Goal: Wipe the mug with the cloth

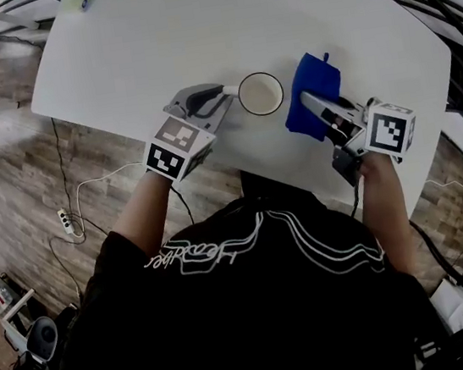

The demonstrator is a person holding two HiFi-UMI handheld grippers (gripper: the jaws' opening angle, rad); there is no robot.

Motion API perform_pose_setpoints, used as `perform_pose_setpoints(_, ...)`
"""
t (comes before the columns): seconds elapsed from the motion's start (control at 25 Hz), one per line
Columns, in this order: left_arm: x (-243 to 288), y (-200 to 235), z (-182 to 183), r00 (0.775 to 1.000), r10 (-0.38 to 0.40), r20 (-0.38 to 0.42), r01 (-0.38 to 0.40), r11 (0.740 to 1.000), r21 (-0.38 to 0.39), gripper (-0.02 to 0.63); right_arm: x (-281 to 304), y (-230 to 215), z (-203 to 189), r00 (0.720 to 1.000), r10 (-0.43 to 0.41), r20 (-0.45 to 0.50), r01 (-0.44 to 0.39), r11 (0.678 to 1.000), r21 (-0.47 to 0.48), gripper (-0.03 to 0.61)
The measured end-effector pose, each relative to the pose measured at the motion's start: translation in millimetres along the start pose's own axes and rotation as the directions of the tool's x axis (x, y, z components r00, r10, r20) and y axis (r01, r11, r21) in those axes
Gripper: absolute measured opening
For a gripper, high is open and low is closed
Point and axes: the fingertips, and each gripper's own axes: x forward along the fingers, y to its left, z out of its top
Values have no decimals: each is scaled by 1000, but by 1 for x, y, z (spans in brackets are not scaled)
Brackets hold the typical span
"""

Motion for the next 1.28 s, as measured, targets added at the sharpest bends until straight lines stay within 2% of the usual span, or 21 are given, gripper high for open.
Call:
perform_pose_setpoints(0.36,-14,-7,-18,1000,26,-10,-27,999,-32,58,5,18,-12,997,49,58,-50,998,32,54)
perform_pose_setpoints(0.8,-13,-32,-21,1000,-4,-28,2,998,-63,61,7,11,-17,994,75,85,-82,994,77,54)
perform_pose_setpoints(1.28,-13,-51,-17,999,-47,-26,45,998,-53,63,12,-8,-19,998,30,63,-35,995,92,54)
